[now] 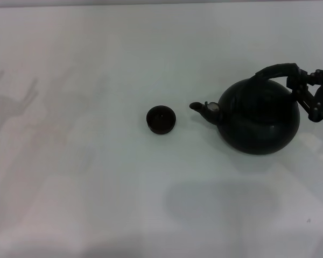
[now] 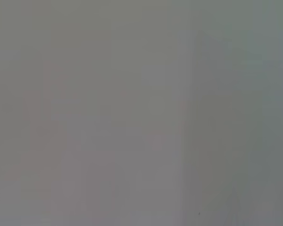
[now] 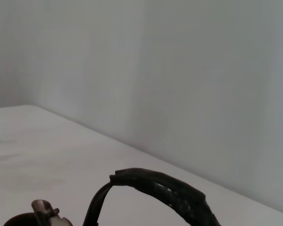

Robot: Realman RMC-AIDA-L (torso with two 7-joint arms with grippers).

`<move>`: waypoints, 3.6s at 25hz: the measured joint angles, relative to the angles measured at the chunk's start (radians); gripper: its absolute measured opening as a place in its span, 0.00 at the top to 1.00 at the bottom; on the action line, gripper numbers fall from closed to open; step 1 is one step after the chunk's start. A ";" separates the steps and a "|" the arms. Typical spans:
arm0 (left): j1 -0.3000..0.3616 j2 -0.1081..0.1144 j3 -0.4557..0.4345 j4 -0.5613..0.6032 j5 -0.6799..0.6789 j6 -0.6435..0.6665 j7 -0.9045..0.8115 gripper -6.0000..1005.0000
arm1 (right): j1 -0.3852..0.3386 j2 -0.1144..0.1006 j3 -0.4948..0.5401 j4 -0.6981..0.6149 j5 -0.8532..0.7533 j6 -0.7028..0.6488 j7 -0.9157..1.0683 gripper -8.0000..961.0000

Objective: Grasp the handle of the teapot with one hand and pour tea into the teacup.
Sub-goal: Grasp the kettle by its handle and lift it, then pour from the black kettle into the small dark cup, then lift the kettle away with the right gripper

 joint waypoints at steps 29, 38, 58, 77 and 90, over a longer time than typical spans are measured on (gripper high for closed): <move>-0.001 -0.002 0.001 -0.052 0.001 0.006 0.002 0.13 | 0.084 0.005 -0.307 -0.122 0.319 -0.303 -0.185 0.85; -0.004 -0.002 0.002 -0.065 0.001 0.008 0.014 0.13 | 0.076 0.005 -0.383 -0.193 0.361 -0.399 -0.314 0.87; -0.008 -0.002 0.002 -0.075 0.000 0.026 0.014 0.13 | 0.051 -0.001 -0.505 -0.290 0.352 -0.582 -0.453 0.87; -0.014 0.000 -0.001 -0.073 0.000 0.055 0.017 0.13 | 0.055 0.000 -0.567 -0.340 0.350 -0.709 -0.553 0.88; -0.015 0.000 -0.001 -0.075 0.000 0.057 0.017 0.13 | 0.050 -0.003 -0.562 -0.340 0.350 -0.711 -0.620 0.88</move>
